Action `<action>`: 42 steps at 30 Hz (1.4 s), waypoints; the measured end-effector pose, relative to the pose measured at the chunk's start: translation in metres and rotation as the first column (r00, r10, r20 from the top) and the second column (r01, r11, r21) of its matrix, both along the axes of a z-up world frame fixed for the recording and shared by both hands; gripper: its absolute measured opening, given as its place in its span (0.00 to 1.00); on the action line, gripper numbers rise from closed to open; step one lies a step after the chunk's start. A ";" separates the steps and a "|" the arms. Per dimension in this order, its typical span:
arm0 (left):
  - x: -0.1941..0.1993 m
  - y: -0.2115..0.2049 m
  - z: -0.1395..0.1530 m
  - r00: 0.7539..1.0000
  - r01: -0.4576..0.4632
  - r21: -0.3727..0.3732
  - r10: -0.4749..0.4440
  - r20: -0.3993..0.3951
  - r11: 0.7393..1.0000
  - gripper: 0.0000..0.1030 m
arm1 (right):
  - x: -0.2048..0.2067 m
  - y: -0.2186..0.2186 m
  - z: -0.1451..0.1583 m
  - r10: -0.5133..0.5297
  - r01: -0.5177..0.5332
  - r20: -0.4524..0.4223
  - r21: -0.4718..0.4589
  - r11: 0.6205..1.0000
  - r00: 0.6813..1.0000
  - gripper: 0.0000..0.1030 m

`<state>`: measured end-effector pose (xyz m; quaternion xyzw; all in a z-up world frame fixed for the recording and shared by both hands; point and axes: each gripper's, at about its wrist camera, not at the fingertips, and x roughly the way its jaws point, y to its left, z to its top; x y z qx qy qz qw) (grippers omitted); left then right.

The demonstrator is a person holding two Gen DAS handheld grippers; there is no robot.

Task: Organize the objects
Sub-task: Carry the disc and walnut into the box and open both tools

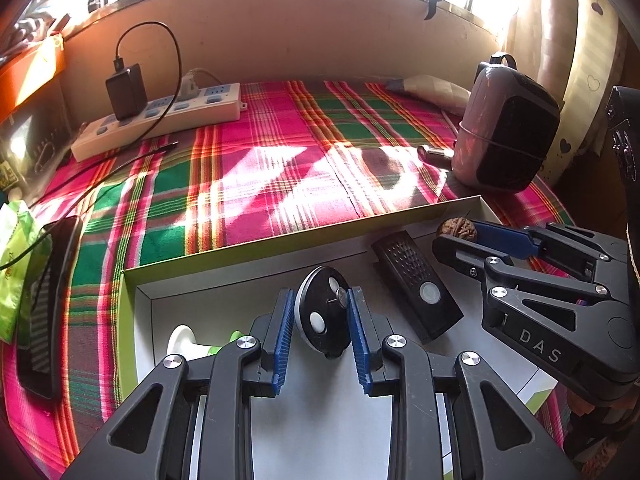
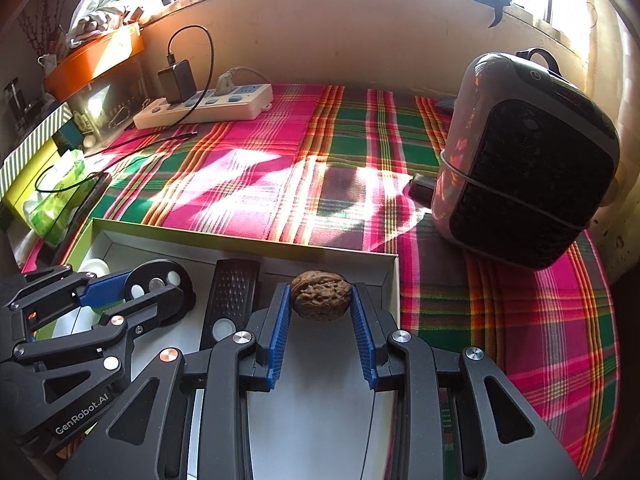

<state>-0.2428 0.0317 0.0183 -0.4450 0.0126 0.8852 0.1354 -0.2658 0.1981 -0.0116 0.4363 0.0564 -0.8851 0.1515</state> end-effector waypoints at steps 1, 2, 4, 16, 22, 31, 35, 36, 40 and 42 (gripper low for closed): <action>0.000 0.000 0.000 1.000 0.000 0.001 0.000 0.001 1.000 0.24 | 0.000 0.000 0.000 0.000 0.000 0.001 0.000 1.000 1.000 0.31; 0.000 0.000 0.000 1.000 0.001 0.001 -0.001 0.001 1.000 0.24 | 0.000 -0.001 -0.001 0.000 0.000 0.001 0.001 1.000 1.000 0.31; 0.000 0.000 0.000 1.000 0.000 0.002 0.000 0.002 1.000 0.24 | 0.000 -0.001 -0.001 0.002 -0.002 0.002 0.001 1.000 1.000 0.31; 0.000 0.000 -0.001 1.000 -0.002 -0.012 0.002 0.006 1.000 0.26 | 0.000 -0.002 -0.001 -0.002 0.002 0.008 -0.004 1.000 1.000 0.31; 0.000 0.000 -0.001 1.000 -0.002 -0.010 0.002 0.009 1.000 0.27 | 0.002 -0.002 0.000 -0.008 0.008 0.007 -0.003 1.000 1.000 0.31; 0.007 -0.001 0.003 1.000 -0.011 -0.019 0.011 -0.002 1.000 0.31 | 0.007 -0.001 0.002 -0.015 0.015 0.005 -0.008 1.000 1.000 0.31; 0.011 -0.001 0.007 1.000 -0.014 -0.025 0.014 -0.014 1.000 0.31 | 0.011 0.000 0.004 -0.020 0.019 0.000 -0.010 1.000 1.000 0.31; 0.013 -0.001 0.008 1.000 -0.016 -0.027 0.016 -0.016 1.000 0.31 | 0.012 0.000 0.005 -0.023 0.023 0.000 -0.012 1.000 1.000 0.33; 0.019 -0.003 0.012 0.999 -0.027 -0.040 0.026 -0.030 0.999 0.31 | 0.017 0.000 0.008 -0.023 0.023 -0.008 -0.014 1.000 1.000 0.38; 0.024 -0.003 0.014 0.999 -0.026 -0.049 0.024 -0.048 0.998 0.31 | 0.020 0.000 0.011 -0.024 0.023 -0.010 -0.021 1.000 1.000 0.38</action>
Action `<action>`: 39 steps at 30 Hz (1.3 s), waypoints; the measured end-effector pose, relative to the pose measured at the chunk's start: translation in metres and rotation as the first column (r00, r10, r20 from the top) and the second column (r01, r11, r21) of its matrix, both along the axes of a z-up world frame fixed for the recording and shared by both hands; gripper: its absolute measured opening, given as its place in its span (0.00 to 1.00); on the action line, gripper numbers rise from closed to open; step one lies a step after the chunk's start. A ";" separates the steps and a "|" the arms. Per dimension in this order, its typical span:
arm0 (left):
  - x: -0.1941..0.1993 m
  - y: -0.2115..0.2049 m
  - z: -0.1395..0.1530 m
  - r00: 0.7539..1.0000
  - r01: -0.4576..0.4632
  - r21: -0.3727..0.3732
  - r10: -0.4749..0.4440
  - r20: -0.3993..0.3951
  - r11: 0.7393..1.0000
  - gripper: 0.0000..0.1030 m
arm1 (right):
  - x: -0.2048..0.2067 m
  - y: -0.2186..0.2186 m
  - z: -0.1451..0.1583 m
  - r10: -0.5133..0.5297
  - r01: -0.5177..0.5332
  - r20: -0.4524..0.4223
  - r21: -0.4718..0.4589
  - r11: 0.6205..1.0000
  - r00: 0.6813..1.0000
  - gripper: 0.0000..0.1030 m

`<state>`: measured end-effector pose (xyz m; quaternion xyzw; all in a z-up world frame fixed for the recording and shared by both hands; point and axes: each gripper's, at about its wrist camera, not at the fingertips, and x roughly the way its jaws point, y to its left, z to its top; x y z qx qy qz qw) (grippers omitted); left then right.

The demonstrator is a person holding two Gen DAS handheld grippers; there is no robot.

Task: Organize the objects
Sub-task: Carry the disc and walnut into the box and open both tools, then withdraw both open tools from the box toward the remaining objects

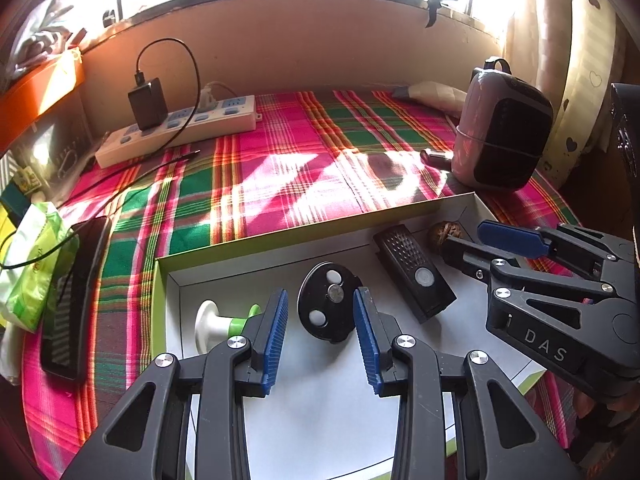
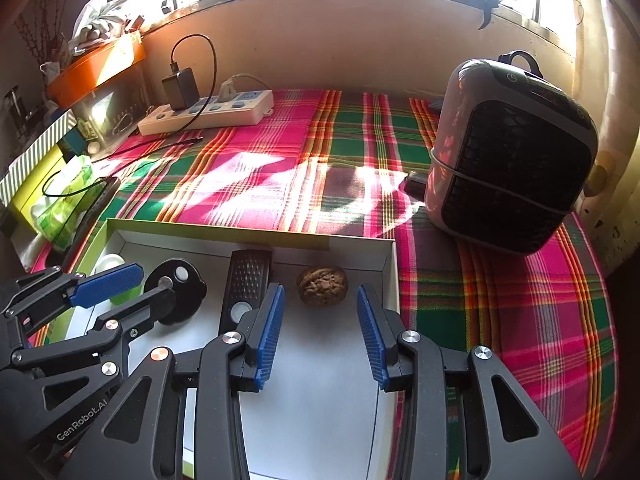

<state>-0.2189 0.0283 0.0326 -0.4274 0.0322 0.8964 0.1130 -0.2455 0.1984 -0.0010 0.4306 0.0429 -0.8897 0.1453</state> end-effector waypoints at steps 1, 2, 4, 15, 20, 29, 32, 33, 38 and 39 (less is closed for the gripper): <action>0.002 -0.001 0.001 1.000 -0.001 0.007 0.001 0.000 1.000 0.31 | 0.002 0.000 0.001 0.001 -0.001 -0.004 -0.002 1.000 1.000 0.38; 0.003 -0.001 0.002 1.000 -0.001 0.011 0.001 -0.001 1.000 0.31 | 0.003 0.000 0.003 0.001 -0.001 -0.007 -0.005 1.000 1.000 0.38; 0.007 -0.002 0.003 1.000 -0.008 0.009 0.008 -0.004 1.000 0.31 | 0.007 -0.001 0.005 0.001 -0.002 -0.010 -0.012 1.000 1.000 0.38; 0.034 -0.006 0.014 0.999 -0.018 0.008 0.018 -0.048 1.000 0.31 | 0.034 0.001 0.015 -0.003 0.001 -0.043 -0.038 0.999 0.999 0.38; 0.050 -0.012 0.019 0.998 -0.027 0.014 0.028 -0.063 1.000 0.31 | 0.051 0.002 0.021 -0.010 0.006 -0.059 -0.061 0.998 0.998 0.38; 0.082 -0.023 0.025 0.993 -0.049 0.012 0.050 -0.105 0.999 0.31 | 0.083 0.002 0.026 -0.025 0.019 -0.089 -0.068 0.997 0.996 0.38; 0.094 -0.027 0.028 0.991 -0.054 0.009 0.055 -0.124 0.998 0.31 | 0.093 0.006 0.027 -0.037 0.029 -0.092 -0.092 0.995 0.995 0.38; 0.098 -0.029 0.029 0.990 -0.054 0.012 0.055 -0.128 0.998 0.31 | 0.095 0.007 0.026 -0.043 0.034 -0.091 -0.096 0.995 0.995 0.38; 0.112 -0.036 0.027 0.990 -0.061 0.027 0.064 -0.127 0.998 0.31 | 0.108 0.008 0.022 -0.047 0.038 -0.094 -0.089 0.995 0.994 0.38; 0.115 -0.037 0.026 0.990 -0.061 0.023 0.064 -0.127 0.998 0.31 | 0.111 0.009 0.022 -0.050 0.041 -0.096 -0.089 0.995 0.994 0.38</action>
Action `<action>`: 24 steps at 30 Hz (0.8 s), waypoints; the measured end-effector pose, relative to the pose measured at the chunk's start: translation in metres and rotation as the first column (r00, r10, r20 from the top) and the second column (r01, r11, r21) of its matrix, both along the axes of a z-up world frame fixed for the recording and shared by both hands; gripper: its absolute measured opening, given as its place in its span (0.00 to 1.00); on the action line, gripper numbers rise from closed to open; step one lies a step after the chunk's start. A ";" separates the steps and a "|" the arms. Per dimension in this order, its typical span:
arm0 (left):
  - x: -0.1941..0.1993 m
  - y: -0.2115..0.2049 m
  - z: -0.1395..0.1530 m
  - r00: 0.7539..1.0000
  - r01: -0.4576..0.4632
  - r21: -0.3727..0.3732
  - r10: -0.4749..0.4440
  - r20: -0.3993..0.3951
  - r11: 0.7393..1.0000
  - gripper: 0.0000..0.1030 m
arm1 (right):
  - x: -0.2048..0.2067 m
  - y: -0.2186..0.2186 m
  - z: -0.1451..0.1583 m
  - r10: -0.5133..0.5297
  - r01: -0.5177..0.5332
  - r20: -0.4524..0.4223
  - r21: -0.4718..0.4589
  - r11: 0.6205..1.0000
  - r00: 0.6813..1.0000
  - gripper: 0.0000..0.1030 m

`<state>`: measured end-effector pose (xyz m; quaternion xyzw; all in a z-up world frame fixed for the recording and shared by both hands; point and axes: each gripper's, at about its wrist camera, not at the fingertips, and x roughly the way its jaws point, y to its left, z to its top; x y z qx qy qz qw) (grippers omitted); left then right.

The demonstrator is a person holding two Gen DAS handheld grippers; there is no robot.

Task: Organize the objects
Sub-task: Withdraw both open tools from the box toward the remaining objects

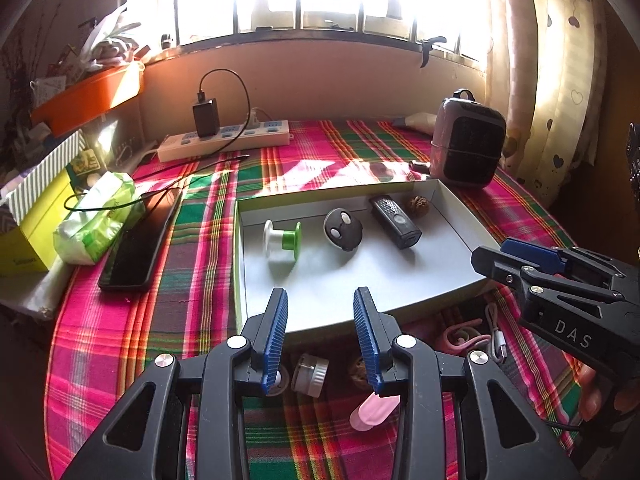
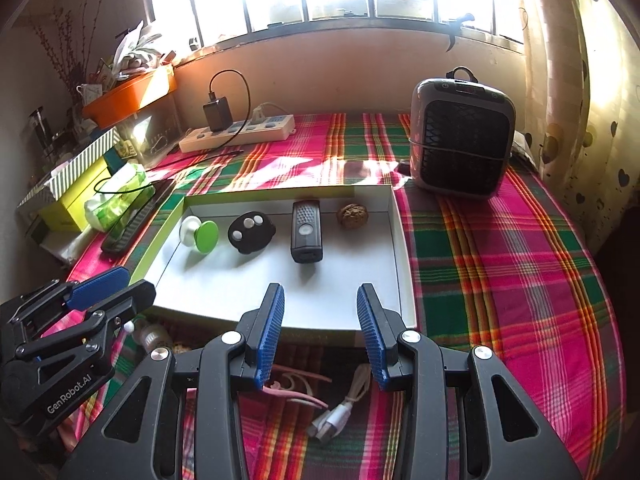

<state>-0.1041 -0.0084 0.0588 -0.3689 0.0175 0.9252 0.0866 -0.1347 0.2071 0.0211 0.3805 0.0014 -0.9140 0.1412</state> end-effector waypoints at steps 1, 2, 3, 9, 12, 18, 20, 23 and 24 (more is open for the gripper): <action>0.002 -0.001 -0.001 1.000 -0.001 -0.001 0.001 0.001 1.000 0.31 | 0.002 0.001 0.000 -0.002 0.002 0.000 0.000 1.000 1.000 0.38; 0.004 -0.002 -0.001 1.000 0.003 0.002 -0.003 0.001 1.000 0.31 | 0.005 0.002 -0.001 -0.003 0.003 -0.001 -0.001 1.000 1.000 0.38; 0.005 -0.002 -0.002 1.000 0.005 0.003 -0.005 0.004 1.000 0.31 | 0.007 0.002 -0.001 -0.005 0.005 -0.003 0.001 1.000 1.000 0.38; 0.012 -0.007 -0.004 1.000 -0.001 0.006 0.001 0.000 1.000 0.31 | 0.020 0.008 -0.004 -0.016 0.016 -0.011 0.005 1.000 1.000 0.38; 0.016 -0.015 -0.006 1.000 -0.001 0.024 0.001 0.002 1.000 0.31 | 0.024 0.014 -0.007 -0.034 0.034 -0.012 0.022 0.999 0.999 0.38; 0.018 -0.034 -0.017 0.999 -0.028 0.050 0.026 0.025 0.998 0.31 | 0.035 0.025 -0.011 -0.055 0.055 -0.007 0.040 0.998 0.998 0.39; 0.020 -0.039 -0.020 0.999 -0.035 0.055 0.034 0.032 0.998 0.31 | 0.037 0.028 -0.014 -0.064 0.064 0.000 0.042 0.997 0.998 0.40; 0.022 -0.048 -0.026 0.998 -0.045 0.072 0.042 0.049 0.996 0.32 | 0.039 0.031 -0.018 -0.071 0.070 0.014 0.037 0.997 0.997 0.42; 0.022 -0.050 -0.028 0.998 -0.046 0.081 0.041 0.056 0.996 0.32 | 0.039 0.031 -0.020 -0.071 0.071 0.017 0.035 0.997 0.997 0.42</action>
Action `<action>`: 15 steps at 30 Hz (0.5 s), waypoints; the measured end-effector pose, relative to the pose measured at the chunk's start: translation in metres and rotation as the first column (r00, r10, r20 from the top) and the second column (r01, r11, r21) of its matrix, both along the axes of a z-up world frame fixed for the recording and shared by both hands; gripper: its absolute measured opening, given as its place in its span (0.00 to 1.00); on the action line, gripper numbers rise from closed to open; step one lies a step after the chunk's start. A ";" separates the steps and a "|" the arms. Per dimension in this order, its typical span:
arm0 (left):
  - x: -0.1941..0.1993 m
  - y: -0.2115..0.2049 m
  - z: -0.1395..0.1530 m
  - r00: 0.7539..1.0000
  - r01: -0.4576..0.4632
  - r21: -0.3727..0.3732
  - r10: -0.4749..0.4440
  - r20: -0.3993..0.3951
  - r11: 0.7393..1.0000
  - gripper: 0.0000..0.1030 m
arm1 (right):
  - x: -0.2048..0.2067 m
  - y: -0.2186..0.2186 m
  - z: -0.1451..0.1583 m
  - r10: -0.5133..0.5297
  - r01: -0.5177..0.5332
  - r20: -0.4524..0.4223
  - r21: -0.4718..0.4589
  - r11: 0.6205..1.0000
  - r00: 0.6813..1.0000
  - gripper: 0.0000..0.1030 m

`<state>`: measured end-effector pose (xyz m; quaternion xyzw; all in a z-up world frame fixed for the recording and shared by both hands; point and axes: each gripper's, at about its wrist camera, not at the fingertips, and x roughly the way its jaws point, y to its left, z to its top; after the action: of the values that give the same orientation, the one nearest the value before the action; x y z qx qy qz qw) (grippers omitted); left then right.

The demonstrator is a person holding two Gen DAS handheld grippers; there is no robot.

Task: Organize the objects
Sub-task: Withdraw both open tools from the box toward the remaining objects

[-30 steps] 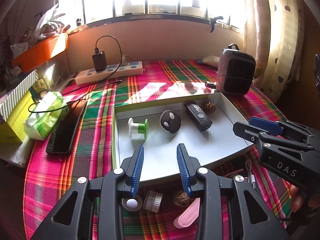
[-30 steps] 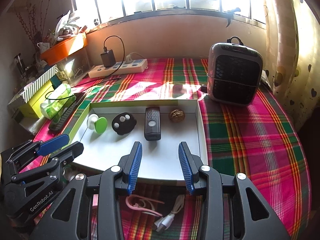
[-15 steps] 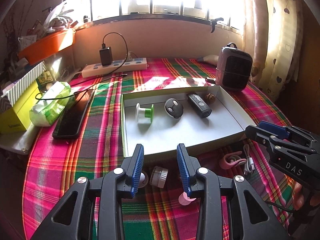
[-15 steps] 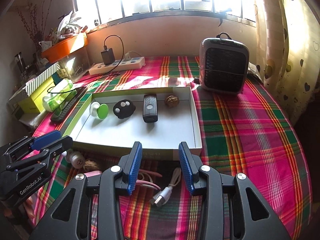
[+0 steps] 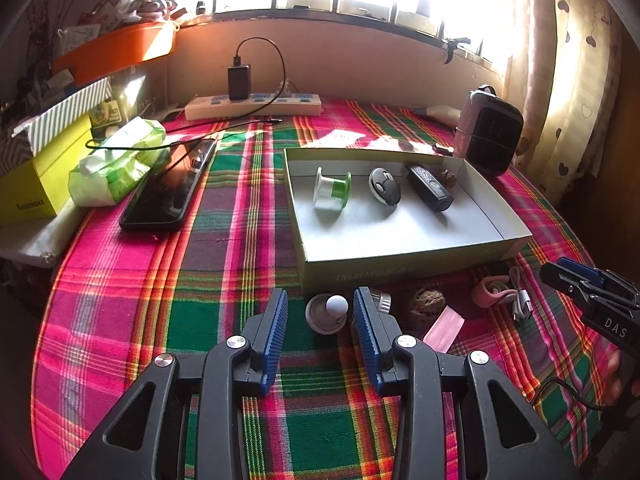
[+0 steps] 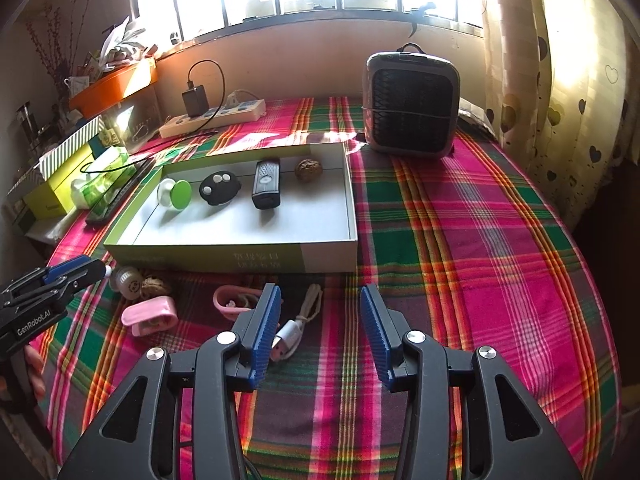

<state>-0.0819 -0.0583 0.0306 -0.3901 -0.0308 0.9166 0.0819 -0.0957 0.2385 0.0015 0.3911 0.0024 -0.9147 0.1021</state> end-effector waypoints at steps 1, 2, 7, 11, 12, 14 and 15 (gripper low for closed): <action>0.000 -0.002 -0.001 1.000 -0.002 0.007 0.002 0.004 1.000 0.32 | 0.000 0.000 -0.001 0.000 0.000 0.004 -0.001 1.000 1.000 0.42; 0.001 -0.003 -0.002 1.000 -0.002 0.012 0.002 0.005 1.000 0.32 | 0.000 0.000 -0.002 0.000 0.000 0.006 -0.001 1.000 1.000 0.42; 0.000 -0.005 -0.006 1.000 0.013 0.029 -0.014 0.018 1.000 0.33 | 0.001 -0.002 -0.008 0.003 -0.003 0.022 0.000 1.000 1.000 0.42; -0.002 -0.002 -0.009 0.998 0.051 0.076 -0.054 0.036 0.996 0.35 | 0.002 -0.001 -0.013 0.004 -0.004 0.035 -0.003 1.000 0.999 0.43; -0.003 -0.002 -0.011 0.997 0.055 0.080 -0.059 0.041 0.995 0.35 | 0.002 -0.001 -0.013 0.006 -0.006 0.037 -0.003 1.000 0.999 0.43; -0.003 -0.001 -0.013 0.998 0.050 0.071 -0.053 0.046 0.996 0.35 | 0.002 -0.002 -0.015 0.008 -0.008 0.041 -0.002 1.000 0.999 0.43; -0.004 -0.001 -0.013 0.998 0.048 0.070 -0.051 0.049 0.996 0.35 | 0.002 -0.002 -0.015 0.011 -0.011 0.042 -0.002 1.000 0.999 0.43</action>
<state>-0.0862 -0.0595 0.0173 -0.4107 -0.0548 0.9026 0.1171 -0.0934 0.2363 -0.0136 0.4099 0.0015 -0.9058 0.1076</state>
